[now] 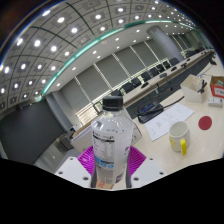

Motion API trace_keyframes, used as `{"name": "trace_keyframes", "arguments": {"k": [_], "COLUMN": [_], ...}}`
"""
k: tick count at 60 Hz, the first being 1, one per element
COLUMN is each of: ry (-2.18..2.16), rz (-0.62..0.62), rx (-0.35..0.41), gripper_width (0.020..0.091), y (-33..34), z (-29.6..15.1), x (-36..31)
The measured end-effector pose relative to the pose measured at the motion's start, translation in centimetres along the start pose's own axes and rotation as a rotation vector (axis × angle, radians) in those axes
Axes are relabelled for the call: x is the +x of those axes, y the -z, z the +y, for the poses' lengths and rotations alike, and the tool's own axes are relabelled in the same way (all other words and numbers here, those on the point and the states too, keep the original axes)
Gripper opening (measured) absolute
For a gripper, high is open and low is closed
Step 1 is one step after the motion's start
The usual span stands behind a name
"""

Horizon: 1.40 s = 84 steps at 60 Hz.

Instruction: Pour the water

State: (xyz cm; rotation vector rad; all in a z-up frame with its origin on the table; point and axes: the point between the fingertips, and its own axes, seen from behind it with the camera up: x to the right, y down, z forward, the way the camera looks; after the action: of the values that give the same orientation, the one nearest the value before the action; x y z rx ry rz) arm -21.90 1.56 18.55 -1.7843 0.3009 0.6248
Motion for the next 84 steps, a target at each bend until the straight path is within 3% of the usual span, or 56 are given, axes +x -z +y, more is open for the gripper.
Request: {"name": "trace_keyframes", "arguments": {"k": [12,24,44,54,61,74,84], "ry": [-0.687,-1.244,-1.456,-1.177,-0.784,0.001,0.397], "rz": [-0.161,-0.204,-0.225,-0.228,-0.222,-0.006,0.202], "rx": [-0.002,0.002,-0.083,-0.118,-0.073,0.093,0.064], "gripper_width": [0.0392,0.0391,0.0390,0.0392,0.0394,0.0396,0.0394], "y": [-4.8,-7.1,-7.9,-6.5,-5.4,-4.2,-2.5], "z": [-5.2,-5.8,-4.4,-6.5,-11.0,-20.2,-20.8], "x": [2.7,7.7,8.7,7.5,8.3,18.9,27.9]}}
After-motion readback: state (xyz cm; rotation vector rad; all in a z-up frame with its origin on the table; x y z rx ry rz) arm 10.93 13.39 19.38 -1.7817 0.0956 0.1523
